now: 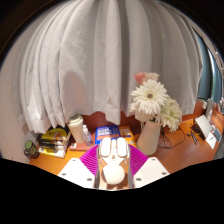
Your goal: Arrange mouse
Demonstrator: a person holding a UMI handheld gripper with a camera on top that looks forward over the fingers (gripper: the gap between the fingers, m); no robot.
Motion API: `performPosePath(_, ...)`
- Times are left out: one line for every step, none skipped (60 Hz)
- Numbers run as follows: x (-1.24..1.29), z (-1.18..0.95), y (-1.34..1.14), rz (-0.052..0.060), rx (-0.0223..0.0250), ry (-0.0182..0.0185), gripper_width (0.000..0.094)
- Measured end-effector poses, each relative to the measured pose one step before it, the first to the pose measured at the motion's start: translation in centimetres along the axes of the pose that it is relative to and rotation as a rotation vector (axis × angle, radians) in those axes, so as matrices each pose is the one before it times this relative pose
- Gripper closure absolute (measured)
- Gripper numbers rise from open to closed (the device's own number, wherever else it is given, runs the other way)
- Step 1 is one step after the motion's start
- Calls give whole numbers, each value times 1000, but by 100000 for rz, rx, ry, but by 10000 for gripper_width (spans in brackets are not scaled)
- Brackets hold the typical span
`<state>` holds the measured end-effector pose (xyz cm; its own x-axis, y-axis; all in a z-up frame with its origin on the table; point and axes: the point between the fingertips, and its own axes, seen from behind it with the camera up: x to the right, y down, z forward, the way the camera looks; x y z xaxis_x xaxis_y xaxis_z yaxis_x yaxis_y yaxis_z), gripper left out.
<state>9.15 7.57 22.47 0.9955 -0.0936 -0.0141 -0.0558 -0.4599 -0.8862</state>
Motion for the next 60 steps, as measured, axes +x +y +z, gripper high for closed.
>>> performPosePath(-1221, -586, -955, -353, 1762, -926, 544)
performPosePath(-1281, -553, -884, -383, 1602, -992, 545)
performPosePath(-1345, -491, -750, -452, 1394, -1142, 544)
performPosePath(-1398, -455, -665, -421, 1092, -1324, 544)
performPosePath(-1436, -408, -562, -273, 894, -1377, 543)
performPosePath(-1497, -343, -446, -65, 712, -1456, 544)
performPosePath(-1494, -287, -339, -7, 611, -1599, 541)
performPosePath(-1621, -232, -80, -25, 1643, -1370, 541)
performPosePath(-1489, -96, -301, -364, -368, -1721, 542)
performPosePath(-1425, -23, -32, -556, 175, -1443, 542)
performPosePath(-1345, 9, 118, -685, -116, -1097, 543)
performPosePath(-1246, 45, 282, -669, -389, -754, 543)
performPosePath(-1257, 123, 375, -522, -671, -649, 544)
performPosePath(-1281, 135, 468, -323, -867, -771, 545)
performPosePath(-1316, 140, 513, -15, -972, -939, 546)
performPosePath(-1333, 203, 860, 170, 259, -1029, 546)
performPosePath(-1260, 231, 527, 493, -1702, -732, 548)
performPosePath(-1172, 241, 773, 446, -1245, -916, 548)
performPosePath(-1116, 311, 866, 258, -1407, -862, 549)
performPosePath(-1101, 330, 939, 163, -1575, -805, 550)
performPosePath(-982, 362, 1012, -115, -1692, -707, 551)
performPosePath(-922, 413, 1083, -272, -1792, -595, 551)
performPosePath(-830, 441, 1130, -339, -1868, -380, 550)
performPosePath(-731, 504, 1276, -417, -1081, -767, 550)
performPosePath(-819, 484, 1072, -274, -1992, 150, 550)
performPosePath(-709, 486, 1126, -348, -1843, -292, 550)
performPosePath(-645, 501, 1159, -403, -1880, -275, 551)
performPosePath(-591, 506, 1189, -272, -2033, -182, 550)
performPosePath(-579, 494, 1192, -12, -2110, -227, 551)
performPosePath(-567, 490, 1103, 264, -1994, -306, 551)
performPosePath(-413, 389, 1141, 65, -1517, -1149, 551)
performPosePath(-500, 464, 1007, 274, -1643, -348, 553)
performPosePath(-445, 529, 1006, 159, -1404, 82, 551)
performPosePath(-331, 436, 969, 12, -1707, -70, 551)
performPosePath(-254, 448, 914, -177, -1581, 135, 550)
performPosePath(-231, 404, 827, -297, -1310, 255, 551)
performPosePath(-190, 366, 773, -374, -1170, 255, 550)
performPosePath(-165, 347, 741, -270, -1029, 294, 551)
performPosePath(-142, 356, 727, -204, -1045, 275, 551)
performPosePath(-120, 341, 690, -243, -1149, 291, 549)
performPosePath(-113, 281, 666, -271, -1120, 244, 550)
performPosePath(-113, 265, 606, -138, -1022, 223, 551)
performPosePath(-108, 232, 538, 58, -897, -291, 550)
performPosePath(-79, 236, 485, 161, -617, 259, 550)
performPosePath(5, 245, 533, -38, -505, 165, 549)
performPosePath(0, 243, 500, -28, -768, 423, 549)
performPosePath(43, 235, 492, -40, -772, 482, 552)
performPosePath(58, 222, 481, -37, -838, 477, 548)
performPosePath(-29, -137, -78, -371, 206, 354, 548)
performPosePath(23, 56, -323, -833, 2621, 442, 546)
performPosePath(67, 166, 199, -892, 903, 570, 530)
performPosePath(-4, 44, 260, -786, -457, 563, 521)
performPosePath(39, -307, -317, -571, 95, -32, 508)
performPosePath(19, 176, 101, -229, 957, 441, 497)
performPosePath(-3, -21, -9, 210, -274, -98, 474)
performPosePath(-18, 43, -123, 282, 647, 105, 465)
performPosePath(-40, 59, 37, 201, 32, -75, 450)
performPosePath(-43, 35, 24, 174, -242, -186, 438)
performPosePath(1, 3, -23, 96, -118, -267, 423)
performPosePath(-11, 18, 76, 234, -443, -226, 412)
